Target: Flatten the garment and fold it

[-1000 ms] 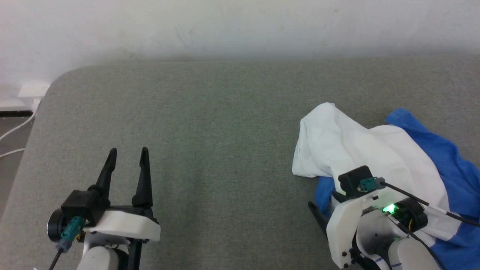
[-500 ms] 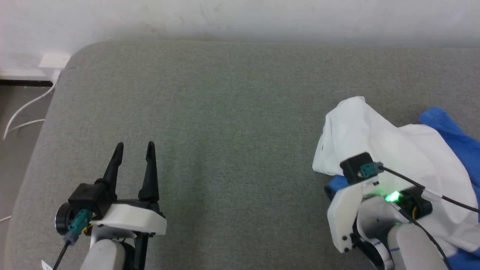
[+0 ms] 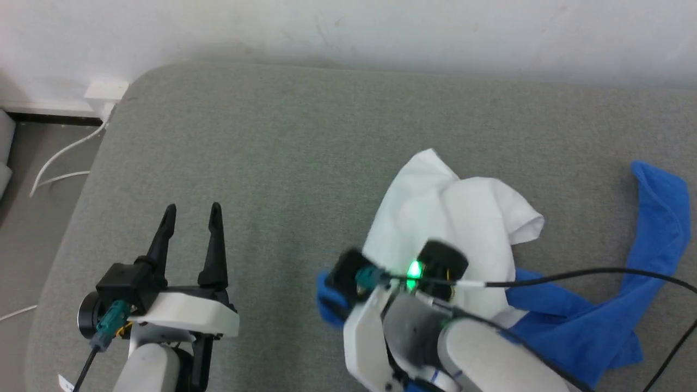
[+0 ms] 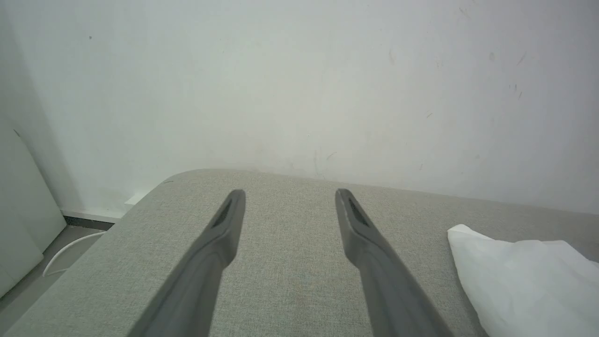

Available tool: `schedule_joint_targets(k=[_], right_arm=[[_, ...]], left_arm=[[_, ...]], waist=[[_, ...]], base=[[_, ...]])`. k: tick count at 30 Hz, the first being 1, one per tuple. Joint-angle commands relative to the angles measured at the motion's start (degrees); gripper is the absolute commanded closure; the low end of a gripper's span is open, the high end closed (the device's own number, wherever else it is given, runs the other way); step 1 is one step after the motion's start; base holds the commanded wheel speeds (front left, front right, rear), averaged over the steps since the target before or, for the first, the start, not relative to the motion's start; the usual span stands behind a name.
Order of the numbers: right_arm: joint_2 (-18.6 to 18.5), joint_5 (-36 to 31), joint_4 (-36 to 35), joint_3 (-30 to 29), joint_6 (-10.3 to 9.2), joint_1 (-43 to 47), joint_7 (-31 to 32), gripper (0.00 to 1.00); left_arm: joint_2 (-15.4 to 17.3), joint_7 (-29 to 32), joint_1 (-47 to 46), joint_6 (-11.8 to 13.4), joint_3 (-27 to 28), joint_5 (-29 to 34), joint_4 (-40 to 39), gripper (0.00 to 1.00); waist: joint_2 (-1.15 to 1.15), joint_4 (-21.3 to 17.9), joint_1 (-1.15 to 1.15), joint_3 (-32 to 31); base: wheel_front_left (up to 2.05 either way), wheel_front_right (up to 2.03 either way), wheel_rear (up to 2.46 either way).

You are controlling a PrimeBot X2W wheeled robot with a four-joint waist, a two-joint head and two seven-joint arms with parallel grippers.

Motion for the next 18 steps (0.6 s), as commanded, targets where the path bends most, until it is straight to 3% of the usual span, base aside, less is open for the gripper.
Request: schedule_joint_targets(k=[1, 3, 4, 5, 11, 17, 18], right_arm=[[-1.6, 1.8, 0.9, 1.6, -0.05, -0.5, 1.2, 1.00], [-3.8, 4.7, 2.2, 4.2, -0.05, -0.3, 3.6, 1.00], [-4.8, 5.8, 2.5, 5.0, -0.05, -0.1, 4.3, 0.89], [-5.6, 6.9, 2.7, 5.1, -0.05, 0.1, 4.3, 0.00], [-8.8, 11.3, -1.2, -0.6, -0.05, 3.2, 0.9, 0.00], [-10.6, 10.5, -8.0, -15.7, -0.05, 8.3, -6.5, 0.00], [-10.6, 10.5, -8.0, -15.7, -0.05, 8.3, -6.5, 0.00]], left_arm=[[0.0, -0.3, -0.5, -0.2, 0.2, -0.1, 0.2, 0.00], [-0.1, -0.3, -0.2, -0.2, 0.1, 0.0, 0.3, 0.00], [-0.1, -0.3, 0.0, -0.2, 0.1, 0.0, 0.4, 0.00], [-0.1, -0.3, 0.2, -0.2, 0.2, 0.0, 0.4, 0.00], [0.2, -0.3, 1.8, 0.1, 0.7, -0.3, 0.4, 0.00], [0.8, -0.3, 2.8, 0.2, 1.0, -0.5, -0.4, 0.00], [0.8, -0.3, 2.8, 0.2, 1.0, -0.5, -0.4, 0.00]], waist=[[-0.01, 0.4, 0.00, -0.2], [-0.01, 0.6, 0.00, -0.4], [-0.01, 0.6, 0.00, -0.5], [-0.01, 0.5, 0.00, -0.7], [-0.01, -1.0, 0.00, -2.4], [-0.01, -2.2, 0.00, -3.4], [-0.01, -2.2, 0.00, -3.4]], base=[[0.00, 0.00, 0.00], [0.00, 0.00, 0.00], [0.00, 0.00, 0.00], [0.00, 0.00, 0.00], [0.00, 0.00, 0.00], [0.00, 0.00, 0.00], [0.00, 0.00, 0.00]])
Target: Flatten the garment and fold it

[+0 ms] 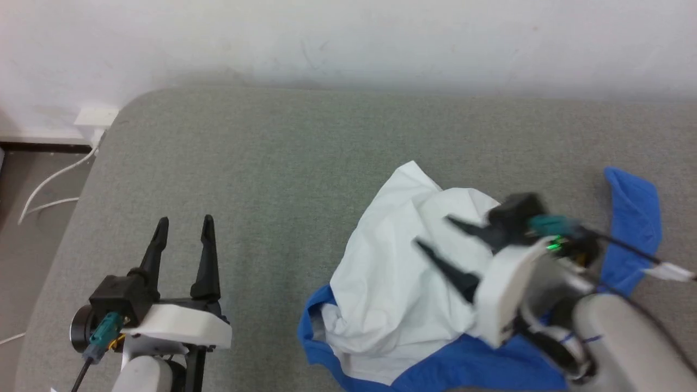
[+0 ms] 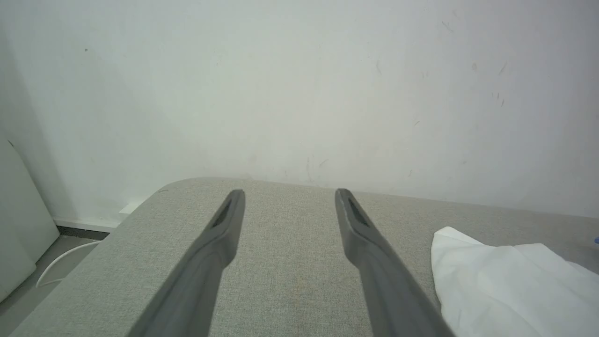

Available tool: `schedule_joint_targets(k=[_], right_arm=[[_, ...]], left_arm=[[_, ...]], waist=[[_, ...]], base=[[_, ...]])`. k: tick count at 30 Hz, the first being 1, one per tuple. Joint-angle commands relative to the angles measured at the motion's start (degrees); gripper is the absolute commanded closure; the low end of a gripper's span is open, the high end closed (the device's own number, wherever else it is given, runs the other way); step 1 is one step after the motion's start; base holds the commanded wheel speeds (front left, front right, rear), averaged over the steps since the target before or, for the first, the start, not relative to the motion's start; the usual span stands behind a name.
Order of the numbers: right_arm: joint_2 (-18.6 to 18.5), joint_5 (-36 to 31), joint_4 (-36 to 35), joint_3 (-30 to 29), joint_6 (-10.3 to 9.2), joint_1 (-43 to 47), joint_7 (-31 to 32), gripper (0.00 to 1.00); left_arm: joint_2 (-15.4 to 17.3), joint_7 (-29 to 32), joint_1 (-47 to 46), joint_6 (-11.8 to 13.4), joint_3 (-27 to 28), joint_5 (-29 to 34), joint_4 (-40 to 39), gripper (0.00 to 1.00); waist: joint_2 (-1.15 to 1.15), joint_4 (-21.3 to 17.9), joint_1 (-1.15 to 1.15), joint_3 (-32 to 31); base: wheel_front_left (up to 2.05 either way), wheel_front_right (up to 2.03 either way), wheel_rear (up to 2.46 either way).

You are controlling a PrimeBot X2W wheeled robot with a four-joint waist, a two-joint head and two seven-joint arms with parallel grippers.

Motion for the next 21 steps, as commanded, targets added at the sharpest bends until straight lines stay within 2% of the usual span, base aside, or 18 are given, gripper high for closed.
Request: schedule_joint_targets(k=[1, 5, 8, 12, 16, 21], right_arm=[[0.1, -1.7, -0.6, -3.5, -0.05, 1.5, -1.5, 0.00], [2.3, -8.2, 1.2, -14.7, -0.05, 3.3, -4.1, 0.00], [4.4, -11.9, 5.0, -19.5, -0.05, 1.7, -4.7, 0.00], [6.9, -15.5, 12.6, -22.4, -0.05, -3.3, -4.7, 0.00], [9.4, -18.7, 20.8, -24.1, -0.05, -9.3, -2.0, 0.00], [10.5, -21.9, 30.3, -24.5, -0.05, -14.4, 6.1, 0.00]], left_arm=[[0.3, -0.3, 0.8, 0.3, 0.2, -0.5, -0.4, 0.00], [0.2, -0.3, 0.6, 0.4, -0.1, -0.6, -1.3, 0.00], [0.0, -0.3, -0.2, 0.3, -0.4, -0.5, -1.8, 0.00], [-0.4, -0.3, -1.9, 0.3, -0.6, -0.2, -2.1, 0.00], [-1.1, -0.3, -3.6, 0.4, -0.2, 0.4, -2.8, 0.00], [-2.3, -0.3, -5.1, 0.0, 0.1, 1.3, -2.6, 0.00]], waist=[[-0.01, -0.4, 0.01, -0.3], [-0.01, -0.1, 0.01, 0.9], [-0.01, 0.7, 0.01, 2.5], [-0.01, 2.2, 0.01, 5.4], [-0.01, 3.6, 0.01, 8.4], [-0.01, 5.0, 0.01, 10.7]], base=[[0.00, 0.00, 0.00], [0.00, 0.00, 0.00], [0.00, 0.00, 0.00], [0.00, 0.00, 0.00], [0.00, 0.00, 0.00], [0.00, 0.00, 0.00]])
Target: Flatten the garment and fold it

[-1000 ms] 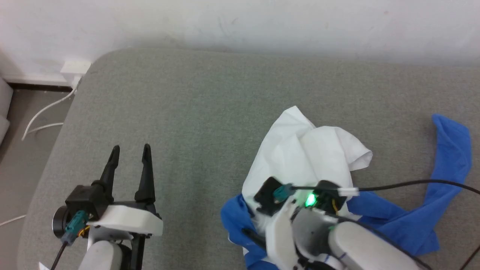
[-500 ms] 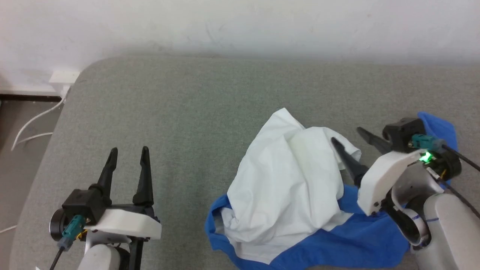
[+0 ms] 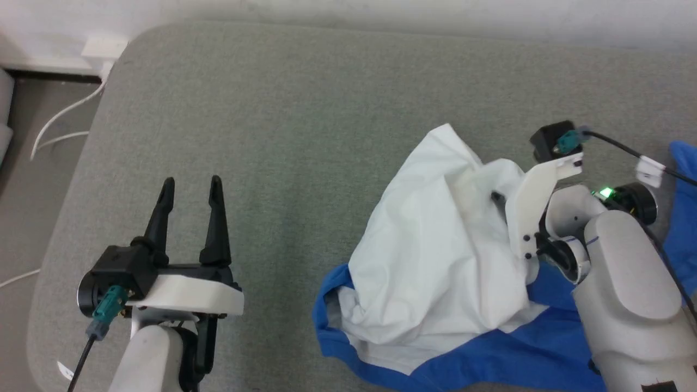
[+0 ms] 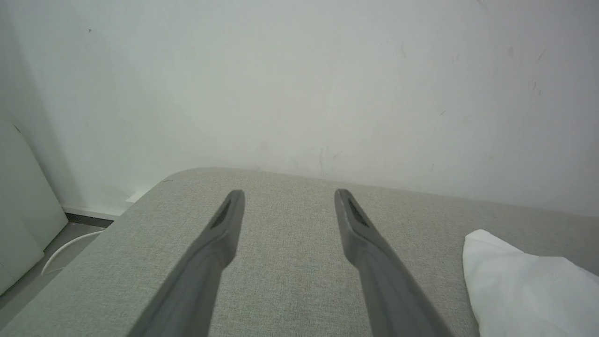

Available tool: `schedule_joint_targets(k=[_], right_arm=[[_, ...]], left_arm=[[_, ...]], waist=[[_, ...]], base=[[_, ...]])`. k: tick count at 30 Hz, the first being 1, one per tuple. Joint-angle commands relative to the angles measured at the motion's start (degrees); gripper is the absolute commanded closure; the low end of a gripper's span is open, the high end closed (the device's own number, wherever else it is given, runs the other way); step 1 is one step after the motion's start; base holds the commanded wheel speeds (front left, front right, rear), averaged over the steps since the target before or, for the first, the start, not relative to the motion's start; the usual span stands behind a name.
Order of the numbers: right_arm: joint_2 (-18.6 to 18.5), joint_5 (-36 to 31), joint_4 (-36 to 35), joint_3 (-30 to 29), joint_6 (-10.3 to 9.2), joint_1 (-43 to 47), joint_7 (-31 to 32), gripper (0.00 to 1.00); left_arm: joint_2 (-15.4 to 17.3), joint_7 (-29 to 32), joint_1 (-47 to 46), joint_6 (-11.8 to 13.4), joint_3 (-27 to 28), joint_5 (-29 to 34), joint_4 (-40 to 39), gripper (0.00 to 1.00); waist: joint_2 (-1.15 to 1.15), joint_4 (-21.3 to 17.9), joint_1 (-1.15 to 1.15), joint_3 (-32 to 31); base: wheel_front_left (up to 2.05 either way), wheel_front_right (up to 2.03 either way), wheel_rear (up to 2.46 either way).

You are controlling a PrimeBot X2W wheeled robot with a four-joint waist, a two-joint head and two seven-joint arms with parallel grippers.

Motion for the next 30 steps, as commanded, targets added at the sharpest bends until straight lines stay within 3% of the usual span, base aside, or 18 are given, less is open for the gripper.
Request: schedule_joint_targets(k=[1, 2, 3, 4, 5, 7, 11, 17, 18, 23, 26, 30], right_arm=[[0.0, -0.9, 2.2, 0.7, -0.05, -1.2, 3.5, 0.00], [-0.2, -1.1, 3.4, 1.6, -0.05, -1.5, 6.2, 0.04], [-0.7, -1.2, 4.2, 2.7, -0.05, -1.7, 8.6, 0.33], [-1.3, -1.1, 4.5, 3.9, -0.05, -1.9, 10.6, 0.73], [-1.9, -0.6, 4.5, 4.9, -0.05, -1.9, 11.9, 1.00], [-2.8, 0.9, 3.2, 5.6, -0.05, -1.9, 11.7, 1.00], [-3.8, 3.7, -2.5, 5.1, -0.05, -0.8, 4.3, 1.00], [-5.2, 6.8, -19.6, 1.2, -0.05, 7.1, -3.8, 1.00], [-5.8, 6.1, -26.7, -2.1, -0.05, 11.6, -4.4, 1.00], [-4.1, 0.5, -39.9, -14.2, -0.05, 24.2, -2.8, 1.00], [-1.0, -3.7, -43.0, -21.1, -0.05, 31.1, -0.9, 1.00], [2.2, -7.0, -40.8, -26.9, -0.05, 37.5, 2.7, 1.00]], left_arm=[[-0.6, -0.3, -1.0, -0.3, 0.3, 0.6, 0.1, 0.00], [-0.9, -0.3, -1.1, -0.4, 0.4, 0.7, 0.1, 0.00], [-1.1, -0.3, -1.1, -0.5, 0.6, 0.9, 0.2, 0.00], [-1.2, -0.3, -1.1, -0.6, 0.8, 1.0, 0.3, 0.00], [-1.4, -0.3, -1.1, -0.7, 1.0, 1.1, 0.4, 0.00], [-1.6, -0.3, -0.9, -0.9, 1.5, 1.4, 0.6, 0.00], [-1.6, -0.3, -0.2, -1.1, 2.6, 1.8, 1.3, 0.00], [-0.5, -0.3, 2.4, -1.2, 4.4, 2.1, 1.8, 0.00], [0.1, -0.3, 3.5, -1.2, 4.8, 2.0, 1.7, 0.00], [1.0, 0.4, 5.4, -1.1, 5.2, 1.8, 0.7, 0.00], [1.3, 1.0, 5.9, -1.1, 5.1, 1.7, -0.1, 0.00], [1.4, 1.7, 6.1, -1.1, 4.5, 1.6, -0.8, 0.00]], waist=[[0.00, 2.0, -0.01, 2.2], [0.00, 2.2, -0.01, 2.4], [0.00, 2.2, -0.01, 2.4], [0.00, 2.2, -0.01, 2.4], [0.00, 2.1, -0.01, 2.4], [0.00, 1.7, -0.01, 2.0], [0.00, 0.4, -0.01, 0.1], [0.00, -3.0, -0.01, -4.8], [0.00, -4.3, -0.01, -6.1], [0.00, -6.9, -0.01, -8.1], [0.00, -7.9, -0.01, -8.4], [0.00, -8.8, -0.01, -8.1]], base=[[0.00, 0.00, 0.00], [0.00, 0.00, 0.00], [0.00, 0.00, 0.00], [0.00, 0.00, 0.00], [0.00, 0.00, 0.00], [0.00, 0.00, 0.00], [0.00, 0.00, 0.00], [0.00, 0.00, 0.00], [0.00, 0.00, 0.00], [0.00, 0.00, 0.00], [0.00, 0.00, 0.00], [0.00, 0.00, 0.00]])
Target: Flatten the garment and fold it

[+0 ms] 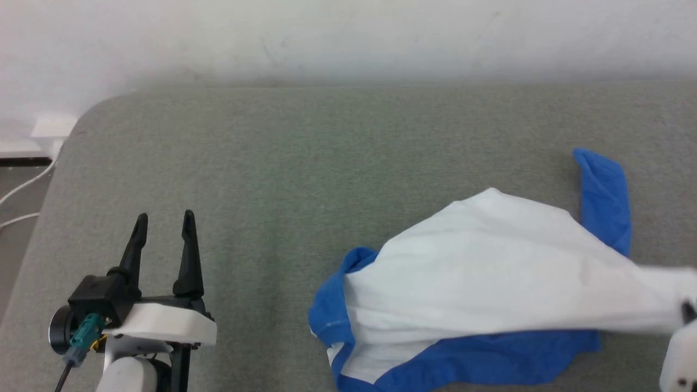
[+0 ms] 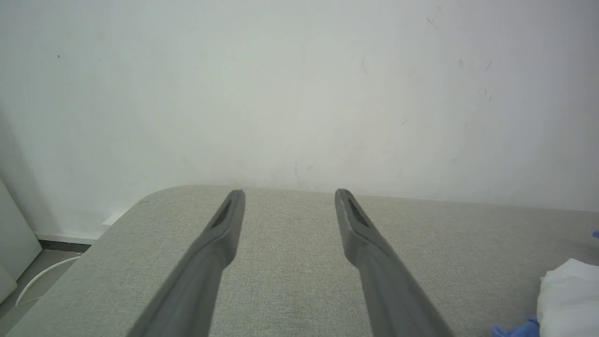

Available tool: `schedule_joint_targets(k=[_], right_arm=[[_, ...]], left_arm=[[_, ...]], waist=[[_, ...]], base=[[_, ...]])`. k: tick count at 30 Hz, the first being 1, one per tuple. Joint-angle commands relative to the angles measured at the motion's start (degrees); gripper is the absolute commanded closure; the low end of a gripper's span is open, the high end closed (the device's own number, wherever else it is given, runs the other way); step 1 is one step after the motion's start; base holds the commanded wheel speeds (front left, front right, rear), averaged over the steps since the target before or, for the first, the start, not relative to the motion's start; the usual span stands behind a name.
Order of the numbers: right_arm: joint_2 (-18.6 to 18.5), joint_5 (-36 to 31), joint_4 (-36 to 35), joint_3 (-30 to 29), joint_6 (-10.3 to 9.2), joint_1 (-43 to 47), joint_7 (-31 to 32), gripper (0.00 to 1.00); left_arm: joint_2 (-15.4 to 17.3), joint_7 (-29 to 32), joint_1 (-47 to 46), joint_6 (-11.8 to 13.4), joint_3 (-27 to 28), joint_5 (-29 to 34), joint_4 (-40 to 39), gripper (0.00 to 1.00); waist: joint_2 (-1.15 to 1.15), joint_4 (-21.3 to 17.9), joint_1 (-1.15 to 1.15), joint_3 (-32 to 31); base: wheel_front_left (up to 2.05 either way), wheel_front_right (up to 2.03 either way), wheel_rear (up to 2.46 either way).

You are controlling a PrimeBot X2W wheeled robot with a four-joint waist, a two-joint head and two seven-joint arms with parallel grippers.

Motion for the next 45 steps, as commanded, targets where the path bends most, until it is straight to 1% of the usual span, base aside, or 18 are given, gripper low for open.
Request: schedule_joint_targets(k=[1, 5, 7, 10, 13, 16, 20, 24, 25, 29, 32, 36, 41, 42, 43, 45], right_arm=[[0.9, -1.0, 2.1, -1.4, -0.05, 2.0, 1.9, 1.00], [1.6, -2.4, 8.0, -1.8, -0.05, 4.3, 6.5, 1.00], [1.7, -2.6, 9.2, -1.6, -0.05, 4.0, 6.2, 0.00], [1.7, -2.1, 9.6, -0.9, -0.05, 2.9, 1.1, 0.00], [1.3, -2.2, 8.7, 1.7, -0.05, 1.9, -6.5, 0.00], [-0.3, -1.7, 7.1, 5.0, -0.05, 1.9, -12.0, 0.00], [-2.1, -0.5, 5.3, 8.8, -0.05, 1.9, -16.4, 0.00], [-3.0, 0.9, 5.0, 11.9, -0.05, 1.1, -18.1, 0.00], [-3.0, 0.9, 5.0, 11.9, -0.05, 1.1, -18.1, 0.00], [-3.2, 1.8, 5.1, 14.4, -0.05, -0.2, -18.4, 0.00], [-3.2, 2.2, 5.0, 15.6, -0.05, -1.2, -18.6, 0.00], [-3.1, 2.6, 5.4, 16.8, -0.05, -2.6, -19.1, 0.00], [-2.7, 2.9, 5.7, 17.3, -0.05, -3.6, -19.5, 0.00], [-2.6, 2.9, 5.8, 17.2, -0.05, -3.6, -19.6, 0.00], [-2.5, 3.0, 5.9, 17.1, -0.05, -3.7, -19.7, 0.00], [-2.4, 3.0, 6.1, 16.7, -0.05, -3.8, -19.9, 0.00]], left_arm=[[0.3, 0.3, 0.7, -0.1, -0.2, -0.1, -0.4, 0.00], [0.3, 1.0, 1.0, -0.4, -1.0, -0.1, -0.4, 0.00], [0.4, 1.4, 1.2, -0.7, -1.6, -0.1, -0.4, 0.00], [0.5, 2.8, 1.1, -1.7, -3.0, -0.3, -0.7, 0.00], [0.6, 7.2, -0.6, -4.6, -6.8, -0.5, -1.1, 0.00], [0.8, 14.6, -3.7, -7.1, -11.9, -0.6, -1.4, 0.00], [1.6, 27.0, -8.9, -8.7, -18.0, -0.9, 0.1, 0.00], [2.3, 37.8, -14.6, -9.3, -22.0, -2.2, 3.7, 0.00], [2.3, 37.8, -14.6, -9.3, -22.0, -2.2, 3.7, 0.00], [3.0, 47.2, -19.8, -9.6, -25.9, -4.4, 7.2, 0.00], [3.7, 52.1, -23.5, -9.7, -29.1, -6.1, 9.1, 0.00], [6.9, 59.0, -28.0, -9.8, -35.5, -6.5, 11.9, 0.00], [9.8, 66.3, -30.9, -9.8, -41.1, -9.3, 14.0, 0.00], [10.0, 66.8, -31.0, -9.8, -41.4, -10.5, 13.9, 0.59], [10.0, 66.8, -31.2, -9.8, -41.5, -11.3, 13.7, 1.00], [10.1, 65.2, -31.6, -9.8, -41.2, -11.8, 13.3, 1.00]], waist=[[-0.01, -1.5, 0.01, -0.7], [-0.01, -2.2, 0.01, -0.9], [-0.01, -2.6, 0.01, -1.2], [-0.01, -3.3, 0.01, -1.7], [-0.01, -3.6, 0.01, -2.0], [-0.01, -4.1, 0.01, -2.0], [-0.01, -5.2, 0.01, -1.4], [-0.01, -6.8, 0.01, -0.2], [-0.01, -6.8, 0.01, -0.2], [-0.01, -8.5, 0.01, 1.1], [-0.01, -9.6, 0.01, 2.3], [-0.01, -11.0, 0.01, 3.7], [-0.01, -11.8, 0.01, 4.8], [-0.01, -11.7, 0.01, 4.9], [-0.01, -11.7, 0.01, 5.1], [-0.01, -11.1, 0.01, 5.2]], base=[[0.00, 0.00, 0.00], [0.00, 0.00, 0.00], [0.00, 0.00, 0.00], [0.00, 0.00, 0.00], [0.00, 0.00, 0.00], [0.00, 0.00, 0.00], [0.00, 0.00, 0.00], [0.00, 0.00, 0.00], [0.00, 0.00, 0.00], [0.00, 0.00, 0.00], [0.00, 0.00, 0.00], [0.00, 0.00, 0.00], [0.00, 0.00, 0.00], [0.00, 0.00, 0.00], [0.00, 0.00, 0.00], [0.00, 0.00, 0.00]])
